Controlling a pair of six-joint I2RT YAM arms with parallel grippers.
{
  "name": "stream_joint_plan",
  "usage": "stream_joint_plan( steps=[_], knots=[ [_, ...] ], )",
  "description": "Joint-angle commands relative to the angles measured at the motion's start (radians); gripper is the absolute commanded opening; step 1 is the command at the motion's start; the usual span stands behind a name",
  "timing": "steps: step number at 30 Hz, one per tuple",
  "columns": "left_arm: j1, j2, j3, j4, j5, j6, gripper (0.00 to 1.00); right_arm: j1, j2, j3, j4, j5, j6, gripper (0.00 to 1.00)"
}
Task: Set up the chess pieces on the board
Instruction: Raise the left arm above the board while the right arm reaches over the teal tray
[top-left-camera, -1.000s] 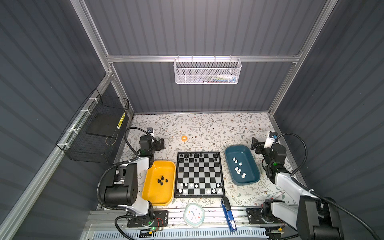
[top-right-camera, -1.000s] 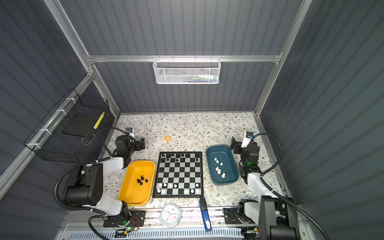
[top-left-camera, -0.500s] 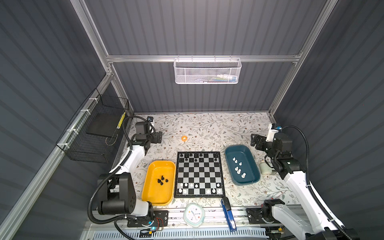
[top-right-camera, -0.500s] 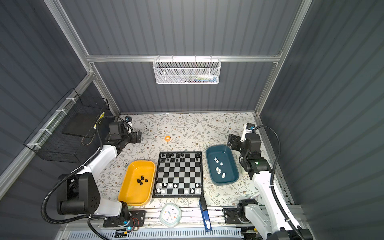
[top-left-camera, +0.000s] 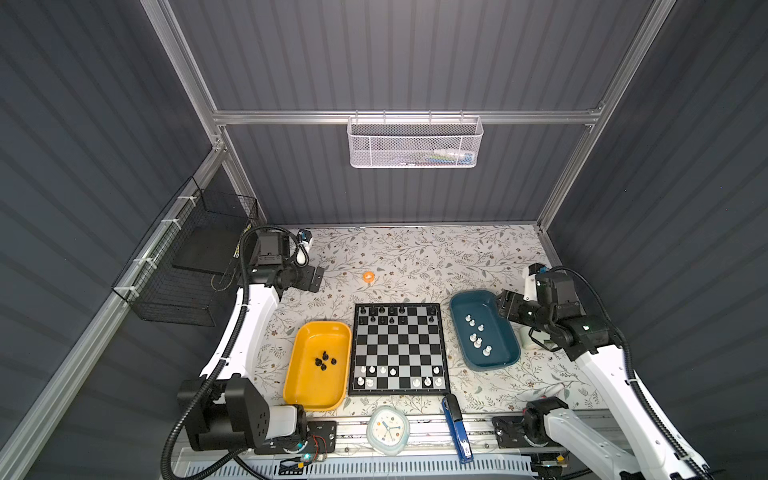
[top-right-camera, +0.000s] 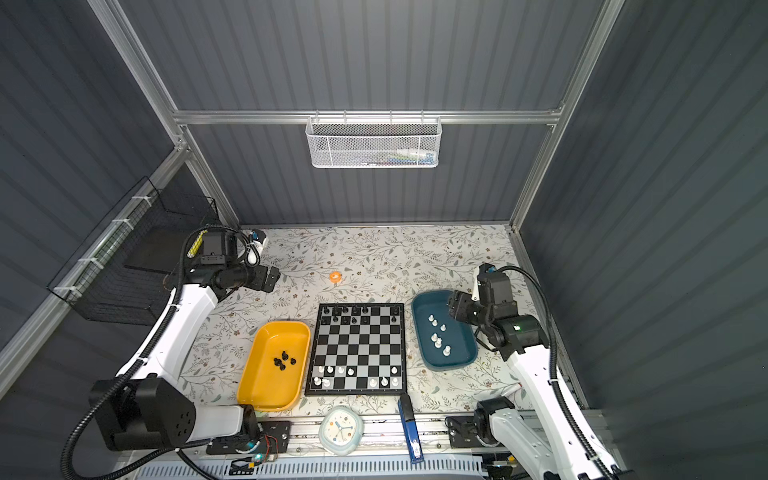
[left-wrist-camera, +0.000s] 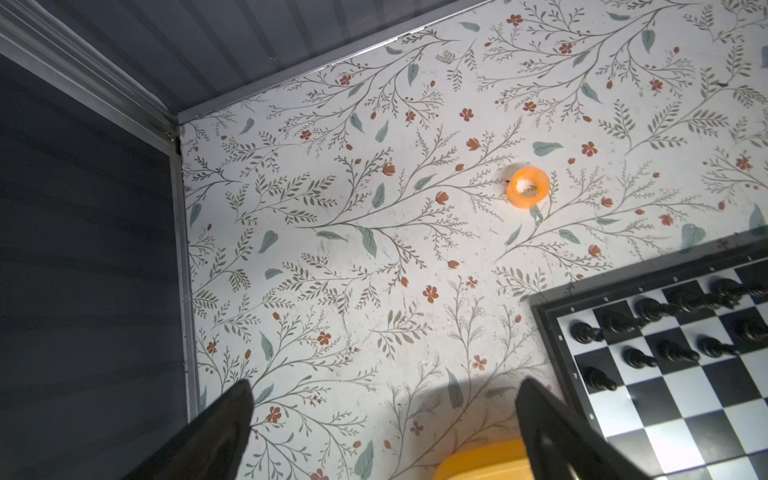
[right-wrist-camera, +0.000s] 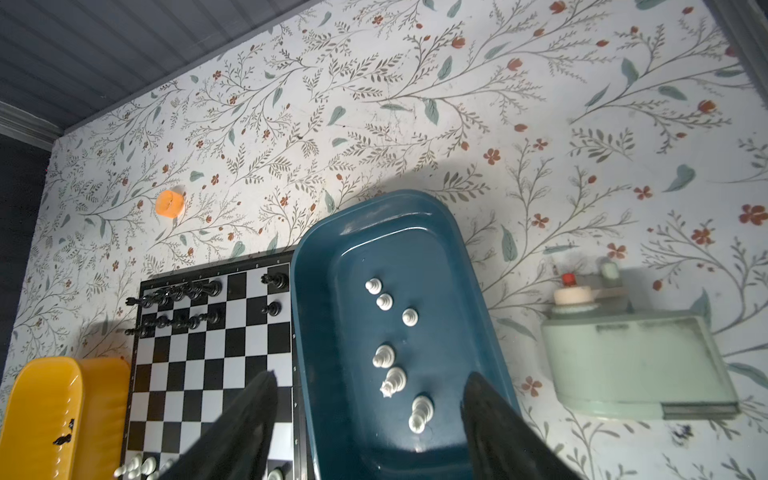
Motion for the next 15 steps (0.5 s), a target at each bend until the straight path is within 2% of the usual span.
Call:
stream_joint_plan(
  steps=[1,7,12,15],
  knots=[
    [-0.007,-0.014,0.006,-0.025,-0.065,0.016,0.99,0.014,-0.01,0.037,-0.086,-0.027,0.018,0.72],
    [-0.007,0.01,0.073,-0.078,-0.048,-0.001,1.0,0.034,0.055,0.071,-0.093,-0.126,-0.007,0.67],
    [-0.007,0.01,0.081,-0.09,-0.017,0.012,0.99,0.053,0.158,0.124,-0.133,-0.101,-0.07,0.59],
    [-0.007,0.016,0.095,-0.108,0.06,0.031,1.0,0.053,0.187,0.119,-0.111,-0.103,-0.081,0.58]
  ],
)
